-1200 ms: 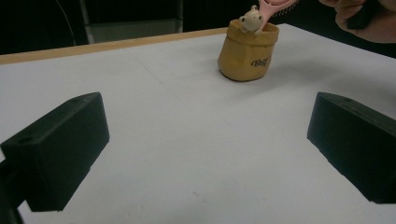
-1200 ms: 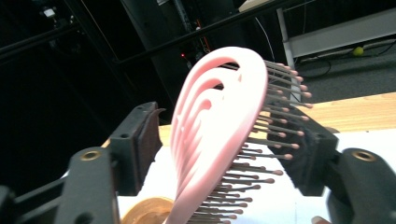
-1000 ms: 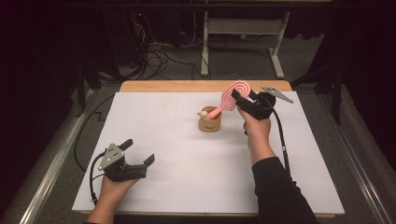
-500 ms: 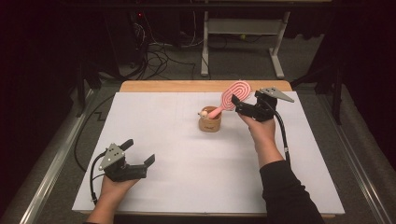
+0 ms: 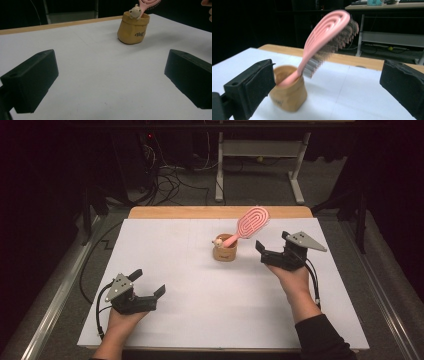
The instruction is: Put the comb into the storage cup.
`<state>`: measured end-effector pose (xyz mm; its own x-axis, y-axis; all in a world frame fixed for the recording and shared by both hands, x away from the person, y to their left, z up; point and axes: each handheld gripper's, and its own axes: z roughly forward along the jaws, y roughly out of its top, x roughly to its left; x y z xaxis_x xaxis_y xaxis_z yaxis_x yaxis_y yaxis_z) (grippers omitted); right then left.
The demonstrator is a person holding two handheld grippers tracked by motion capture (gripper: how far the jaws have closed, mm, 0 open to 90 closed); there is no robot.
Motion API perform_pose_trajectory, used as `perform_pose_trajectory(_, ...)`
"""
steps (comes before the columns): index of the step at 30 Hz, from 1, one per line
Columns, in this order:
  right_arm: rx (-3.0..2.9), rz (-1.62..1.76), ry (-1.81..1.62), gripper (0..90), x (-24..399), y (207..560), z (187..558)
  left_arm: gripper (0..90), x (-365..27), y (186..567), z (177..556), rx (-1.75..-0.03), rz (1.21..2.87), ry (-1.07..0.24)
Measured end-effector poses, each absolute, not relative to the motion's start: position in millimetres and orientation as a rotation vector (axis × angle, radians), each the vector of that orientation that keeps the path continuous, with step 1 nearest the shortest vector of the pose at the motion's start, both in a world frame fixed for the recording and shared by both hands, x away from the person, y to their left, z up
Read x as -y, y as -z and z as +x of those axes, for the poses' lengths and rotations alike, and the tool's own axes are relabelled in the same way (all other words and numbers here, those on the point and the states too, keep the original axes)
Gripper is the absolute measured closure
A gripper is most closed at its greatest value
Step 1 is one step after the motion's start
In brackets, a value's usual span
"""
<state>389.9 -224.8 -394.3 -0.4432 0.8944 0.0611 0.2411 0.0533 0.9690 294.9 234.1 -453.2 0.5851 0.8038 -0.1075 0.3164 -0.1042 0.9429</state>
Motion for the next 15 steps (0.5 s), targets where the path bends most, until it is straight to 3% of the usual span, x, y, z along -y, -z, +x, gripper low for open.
perform_pose_trajectory(15,-1.755,1.040,-1.427,0.3,254,440,313,0.0,-240,450,292,-0.934,1.663,-0.549)
